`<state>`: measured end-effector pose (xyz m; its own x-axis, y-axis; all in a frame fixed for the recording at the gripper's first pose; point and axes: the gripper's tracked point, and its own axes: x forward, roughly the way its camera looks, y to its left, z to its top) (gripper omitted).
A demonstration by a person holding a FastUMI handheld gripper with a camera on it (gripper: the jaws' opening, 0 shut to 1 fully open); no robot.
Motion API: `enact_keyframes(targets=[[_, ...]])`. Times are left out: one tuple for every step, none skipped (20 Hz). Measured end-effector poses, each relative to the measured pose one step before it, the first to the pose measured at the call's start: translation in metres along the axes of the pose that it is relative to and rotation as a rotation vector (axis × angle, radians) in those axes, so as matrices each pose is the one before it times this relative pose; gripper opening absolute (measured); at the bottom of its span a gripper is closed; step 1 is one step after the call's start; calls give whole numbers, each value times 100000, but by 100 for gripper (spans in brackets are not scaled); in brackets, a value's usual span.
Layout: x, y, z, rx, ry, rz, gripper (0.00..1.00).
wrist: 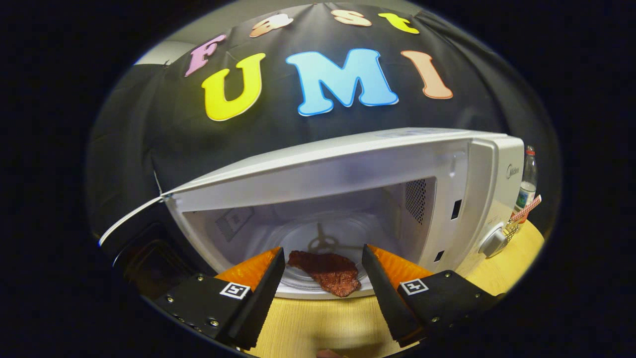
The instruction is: Open the microwave, put the food inside, and close the microwave door.
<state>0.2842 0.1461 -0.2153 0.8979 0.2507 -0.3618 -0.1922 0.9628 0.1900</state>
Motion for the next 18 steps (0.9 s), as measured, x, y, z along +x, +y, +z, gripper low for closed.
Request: enact_keyframes(targets=[[-1173, 375, 356, -2196, -1026, 520, 94], [-1215, 359, 660, -1310, -1321, 498, 94], [-1184, 323, 646, -623, -1209, 507, 94], [-1251, 362, 723, -549, -1432, 616, 94], [-1277, 354, 680, -668, -1503, 192, 94], [-1250, 337, 781, -803, -1681, 574, 94], [-1184, 558, 511, -276, -1132, 1306, 94], [-1158, 616, 512, 218, -652, 1345, 94], [-1082, 353, 417, -42, -489, 275, 94], [-885, 378, 498, -246, -596, 386, 94], [-984, 381, 233, -464, -524, 19, 94], [-967, 410, 285, -385, -672, 215, 94], [-1021, 429, 248, -272, -726, 136, 94], [-936, 614, 287, -163, -844, 433, 94], [-856, 591, 107, -22, -753, 492, 94], [-858, 734, 118, 51, -399, 705, 94], [-881, 786, -57, 70, -25, 691, 94], [-859, 939, -31, 206, 14, 1107, 94]])
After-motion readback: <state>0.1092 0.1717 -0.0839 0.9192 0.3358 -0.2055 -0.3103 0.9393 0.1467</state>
